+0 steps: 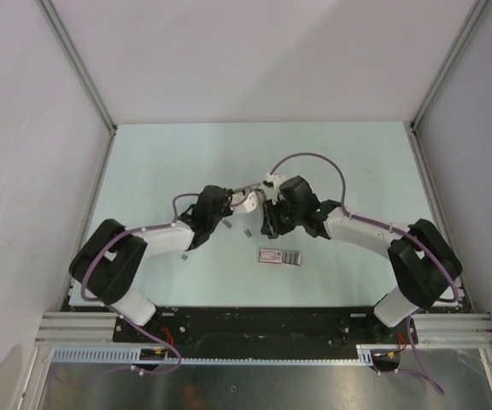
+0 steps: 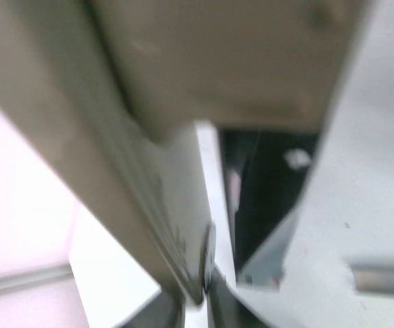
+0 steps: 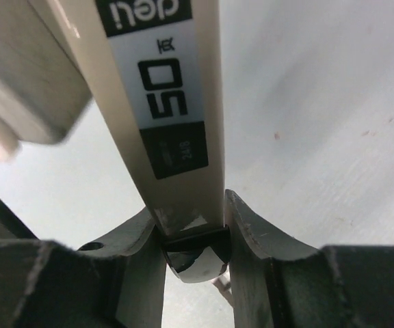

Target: Unload the staples from the stapler

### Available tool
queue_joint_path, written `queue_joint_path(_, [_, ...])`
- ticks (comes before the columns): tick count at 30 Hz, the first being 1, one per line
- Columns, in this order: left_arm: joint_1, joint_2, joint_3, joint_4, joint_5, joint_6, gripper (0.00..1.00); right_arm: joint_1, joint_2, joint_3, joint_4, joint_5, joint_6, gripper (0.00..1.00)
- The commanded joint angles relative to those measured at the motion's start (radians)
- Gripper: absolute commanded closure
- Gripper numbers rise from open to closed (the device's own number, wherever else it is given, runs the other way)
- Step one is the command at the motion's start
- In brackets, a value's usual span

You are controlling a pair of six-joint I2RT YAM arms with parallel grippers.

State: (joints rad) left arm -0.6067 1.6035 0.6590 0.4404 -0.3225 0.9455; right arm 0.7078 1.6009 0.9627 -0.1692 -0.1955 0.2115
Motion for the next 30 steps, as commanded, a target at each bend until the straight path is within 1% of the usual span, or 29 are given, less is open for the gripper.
queue_joint_path(1, [-0.040, -0.141, 0.174, -0.376, 0.152, -0.282, 0.77, -0.050, -0.105, 0.081, 0.188, 0.148, 0.188, 1.00])
queue_joint_path(4, [-0.040, -0.209, 0.238, -0.559, 0.376, -0.426, 0.67, -0.057, -0.131, 0.113, 0.205, 0.160, 0.228, 1.00])
queue_joint_path(6, [-0.040, -0.259, 0.239, -0.616, 0.522, -0.477, 0.61, -0.063, -0.148, 0.129, 0.207, 0.160, 0.245, 1.00])
queue_joint_path(9, [-0.039, -0.299, 0.247, -0.669, 0.656, -0.527, 0.58, -0.073, -0.178, 0.137, 0.208, 0.154, 0.260, 1.00])
queue_joint_path(11, [-0.036, -0.305, 0.271, -0.696, 0.686, -0.560, 0.58, -0.079, -0.186, 0.148, 0.186, 0.163, 0.251, 1.00])
queue_joint_path(13, [-0.025, -0.312, 0.297, -0.709, 0.695, -0.596, 0.58, -0.083, -0.185, 0.167, 0.127, 0.185, 0.231, 1.00])
queue_joint_path(17, [0.014, -0.339, 0.348, -0.723, 0.681, -0.647, 0.58, -0.080, -0.172, 0.182, 0.061, 0.282, 0.174, 1.00])
queue_joint_path(20, [0.057, -0.357, 0.367, -0.732, 0.676, -0.676, 0.58, -0.071, -0.137, 0.182, 0.061, 0.367, 0.131, 1.00])
queue_joint_path(23, [0.105, -0.376, 0.367, -0.744, 0.684, -0.709, 0.59, -0.044, -0.098, 0.182, 0.120, 0.487, 0.080, 1.00])
queue_joint_path(30, [0.263, -0.444, 0.364, -0.785, 0.741, -0.764, 0.59, -0.040, 0.059, 0.182, 0.405, 0.751, 0.011, 1.00])
